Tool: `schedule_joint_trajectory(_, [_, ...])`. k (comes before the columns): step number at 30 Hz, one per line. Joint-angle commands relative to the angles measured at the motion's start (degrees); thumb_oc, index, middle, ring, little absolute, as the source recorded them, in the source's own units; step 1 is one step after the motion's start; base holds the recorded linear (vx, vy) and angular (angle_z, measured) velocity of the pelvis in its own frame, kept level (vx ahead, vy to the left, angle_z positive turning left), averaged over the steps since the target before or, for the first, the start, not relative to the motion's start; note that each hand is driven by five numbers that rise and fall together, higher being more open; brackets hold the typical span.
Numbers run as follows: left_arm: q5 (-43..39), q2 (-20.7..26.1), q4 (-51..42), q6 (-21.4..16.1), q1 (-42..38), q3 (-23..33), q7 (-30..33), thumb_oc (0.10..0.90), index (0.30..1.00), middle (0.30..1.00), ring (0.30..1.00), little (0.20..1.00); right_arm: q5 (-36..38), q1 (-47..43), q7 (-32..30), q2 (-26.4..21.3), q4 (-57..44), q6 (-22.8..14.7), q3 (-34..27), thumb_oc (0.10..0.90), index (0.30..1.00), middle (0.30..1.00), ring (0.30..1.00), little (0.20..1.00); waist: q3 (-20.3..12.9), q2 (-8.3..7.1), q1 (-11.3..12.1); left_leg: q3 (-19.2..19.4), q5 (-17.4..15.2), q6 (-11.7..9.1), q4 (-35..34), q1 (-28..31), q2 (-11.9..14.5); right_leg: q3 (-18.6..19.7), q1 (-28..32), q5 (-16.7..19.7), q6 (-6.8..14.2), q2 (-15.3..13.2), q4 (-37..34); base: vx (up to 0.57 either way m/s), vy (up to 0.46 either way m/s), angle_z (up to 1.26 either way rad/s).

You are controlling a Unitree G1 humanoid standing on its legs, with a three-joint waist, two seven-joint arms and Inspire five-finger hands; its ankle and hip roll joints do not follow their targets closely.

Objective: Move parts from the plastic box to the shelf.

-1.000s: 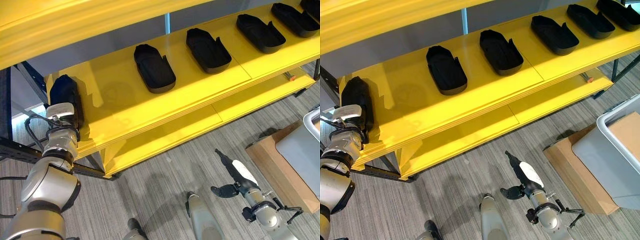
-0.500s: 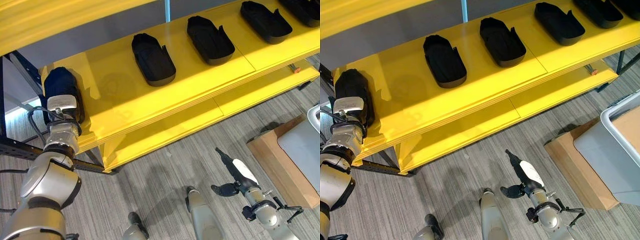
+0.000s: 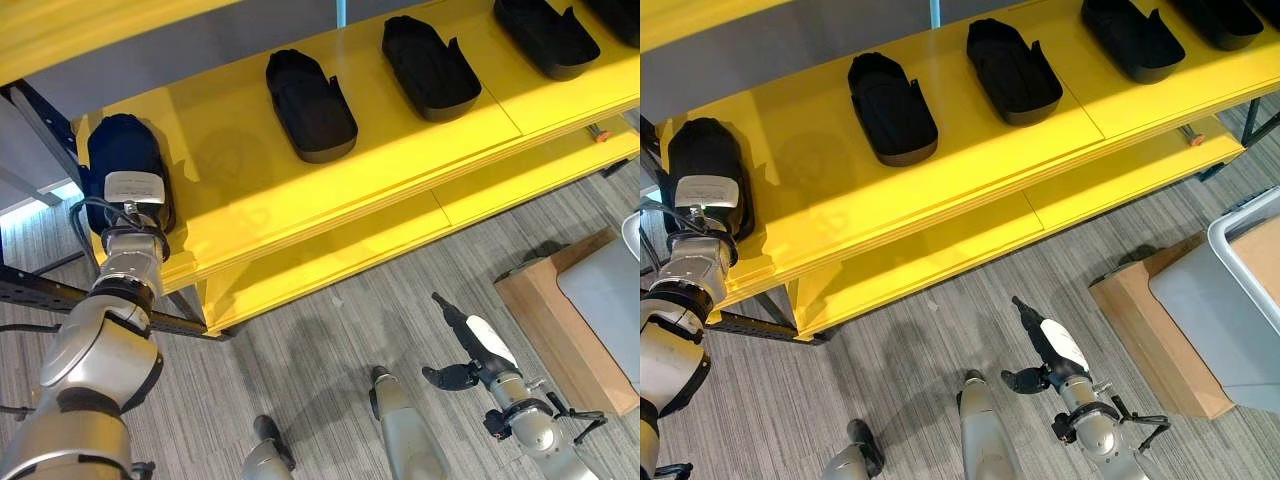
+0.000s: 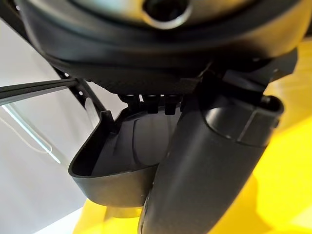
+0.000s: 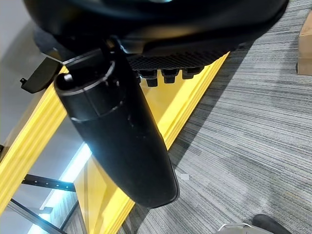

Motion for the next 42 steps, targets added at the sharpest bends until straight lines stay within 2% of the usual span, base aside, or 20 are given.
schedule_joint_trajectory(1, [1.96, -1.12, -7.55, -3.04, -9.23, -1.58, 6.16, 0.900, 1.000, 1.000, 1.000, 1.000, -1.13, -2.48, -3.27, 0.14, -5.41, -3.59, -2.39, 0.900, 1.000, 1.000, 1.000, 1.000, -0.97, -1.39, -1.10, -3.18, -3.96, 2.84, 9.69, -4.26, -0.51, -0.70, 3.68, 2.32, 1.49, -1.59, -3.28, 0.00, 0.000, 0.00])
schedule_joint_trajectory(12, [4.73, -1.50, -12.38, -3.99, -10.76, -3.49, 5.46, 0.900, 1.000, 1.000, 1.000, 1.000, -1.57, -1.51, -3.53, -0.06, -5.00, -3.66, -2.85, 0.900, 1.000, 1.000, 1.000, 1.000, -0.89, -1.17, -0.81, -3.49, -4.43, 3.14, 10.10, -4.61, -0.78, -0.51, 3.30, 2.25, 1.43, -1.56, -2.83, 0.00, 0.000, 0.00])
schedule_joint_trajectory(18, [-2.21, -3.40, -10.20, -3.81, -10.34, 0.74, 5.48, 0.900, 1.000, 1.000, 1.000, 1.000, -1.46, -1.20, -3.10, 0.20, -4.80, -3.23, -2.60, 0.900, 1.000, 1.000, 1.000, 1.000, -1.07, -1.25, -0.99, -3.38, -4.45, 3.19, 10.31, -4.68, -0.72, -0.46, 3.09, 2.28, 1.30, -1.53, -2.58, 0.00, 0.000, 0.00])
schedule_joint_trajectory(24, [-16.58, -5.48, -8.62, -3.72, -10.17, 8.78, 5.68, 0.900, 1.000, 1.000, 1.000, 1.000, 0.15, -0.66, -1.75, 1.00, -3.94, -1.90, -2.57, 0.900, 1.000, 1.000, 1.000, 1.000, -1.56, -1.56, -1.07, -3.36, -4.22, 3.05, 10.13, -4.48, -0.61, -0.50, 3.05, 2.46, 1.01, -1.32, -2.51, 0.00, 0.000, 0.00])
schedule_joint_trajectory(29, [-27.36, -7.43, -9.48, -4.62, -10.46, 13.09, 6.78, 0.900, 1.000, 1.000, 1.000, 1.000, 1.68, -0.81, -0.83, 1.59, -2.96, -1.32, -2.01, 0.900, 1.000, 1.000, 1.000, 1.000, -1.88, -1.72, -1.08, -3.45, -4.26, 2.96, 10.11, -4.19, -0.44, -0.55, 3.37, 2.42, 0.84, -1.23, -2.51, 0.00, 0.000, 0.00])
schedule_joint_trajectory(31, [-28.58, -7.63, -9.56, -4.75, -10.44, 13.53, 6.63, 0.900, 1.000, 1.000, 1.000, 1.000, 1.99, -0.73, -0.74, 1.70, -2.77, -1.21, -1.97, 0.900, 1.000, 1.000, 1.000, 1.000, -1.96, -1.76, -1.09, -3.49, -4.26, 2.94, 10.09, -4.09, -0.43, -0.51, 3.51, 2.46, 0.84, -1.21, -2.55, 0.00, 0.000, 0.00])
schedule_joint_trajectory(33, [-34.49, -8.15, -7.42, -5.89, -10.45, 15.46, 6.95, 0.900, 1.000, 1.000, 1.000, 1.000, 2.80, -0.37, -0.14, 1.67, -2.81, -1.14, -1.77, 0.900, 1.000, 1.000, 1.000, 1.000, -2.26, -1.71, -1.37, -3.31, -4.23, 2.88, 10.01, -3.73, -0.37, -0.39, 3.81, 2.48, 0.85, -1.15, -2.65, 0.00, 0.000, 0.00])
schedule_joint_trajectory(36, [-38.22, -8.31, -6.63, -6.86, -10.65, 16.02, 7.54, 0.900, 1.000, 1.000, 1.000, 1.000, 3.48, 0.03, -0.09, 1.70, -2.60, -1.37, -1.61, 0.900, 1.000, 1.000, 1.000, 1.000, -2.43, -1.69, -1.48, -3.15, -4.18, 2.79, 10.02, -3.50, -0.28, -0.34, 4.07, 2.58, 0.86, -1.17, -2.85, 0.00, 0.004, 0.01])
schedule_joint_trajectory(42, [-38.35, -7.42, -6.91, -7.65, -10.77, 15.29, 7.99, 0.900, 1.000, 1.000, 1.000, 1.000, 3.78, 0.05, 0.13, 1.48, -1.90, -1.60, -1.25, 0.900, 1.000, 1.000, 1.000, 1.000, -2.59, -1.65, -1.50, -2.98, -4.17, 2.69, 9.95, -3.07, -0.23, -0.26, 4.34, 2.61, 0.90, -1.25, -2.84, 0.00, 0.002, -0.01])
